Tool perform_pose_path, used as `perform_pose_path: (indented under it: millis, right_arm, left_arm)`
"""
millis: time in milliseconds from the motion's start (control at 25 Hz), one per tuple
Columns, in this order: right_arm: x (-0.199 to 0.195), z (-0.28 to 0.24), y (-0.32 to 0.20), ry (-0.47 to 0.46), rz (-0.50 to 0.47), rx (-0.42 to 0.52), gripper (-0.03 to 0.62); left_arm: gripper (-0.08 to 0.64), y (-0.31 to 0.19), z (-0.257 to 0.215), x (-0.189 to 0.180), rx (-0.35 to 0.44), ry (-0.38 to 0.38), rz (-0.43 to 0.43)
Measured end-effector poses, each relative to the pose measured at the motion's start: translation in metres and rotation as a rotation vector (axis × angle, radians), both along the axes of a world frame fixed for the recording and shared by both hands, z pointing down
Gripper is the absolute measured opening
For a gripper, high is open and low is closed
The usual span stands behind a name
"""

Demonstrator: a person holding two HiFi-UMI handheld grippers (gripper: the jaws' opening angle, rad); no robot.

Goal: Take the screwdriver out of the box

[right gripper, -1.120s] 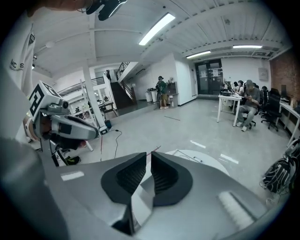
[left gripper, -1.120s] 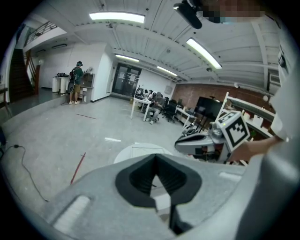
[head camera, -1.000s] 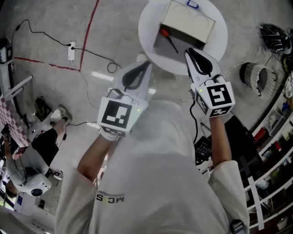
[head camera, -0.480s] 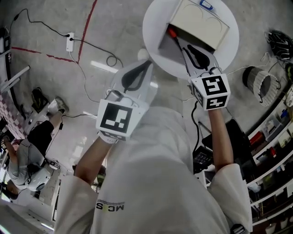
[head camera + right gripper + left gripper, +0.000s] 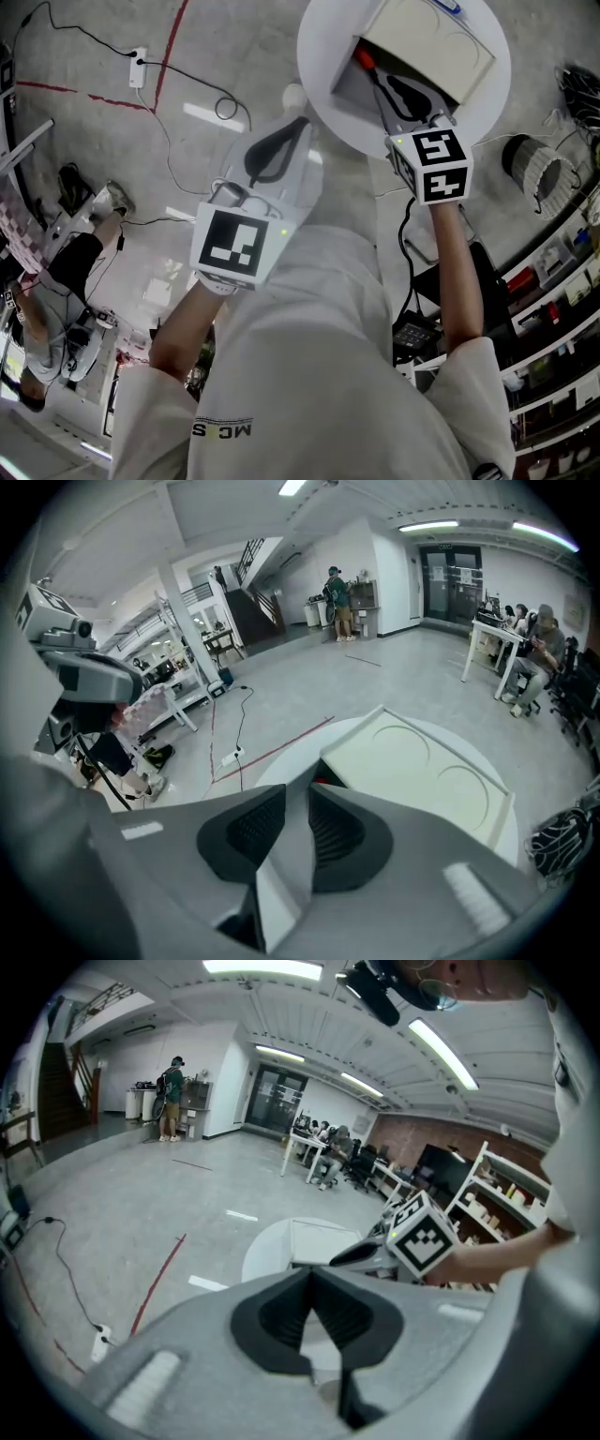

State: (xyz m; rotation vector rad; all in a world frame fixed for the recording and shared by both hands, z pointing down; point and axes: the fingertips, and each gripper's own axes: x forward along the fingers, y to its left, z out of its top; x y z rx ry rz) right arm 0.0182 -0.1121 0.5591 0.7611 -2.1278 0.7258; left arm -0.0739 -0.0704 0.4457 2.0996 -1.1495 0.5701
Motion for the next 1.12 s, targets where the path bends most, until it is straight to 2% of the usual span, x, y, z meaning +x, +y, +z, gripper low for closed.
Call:
perform_pose_path:
  millis: [440,1120]
  right_arm:
    - [-0.003,0.061,-0.006,0.096,-0.027,-0.093,0.067]
    - [-0.009,0.123,-0.008,0.280,-0.061,-0.160,0.095]
  left_arm:
    - [0.002,-0.006,0.034,-0.007,-0.032,0.024,-0.036]
    - [0.002,0.000,0.071,-0.023,-0.082,0.041,-0.042]
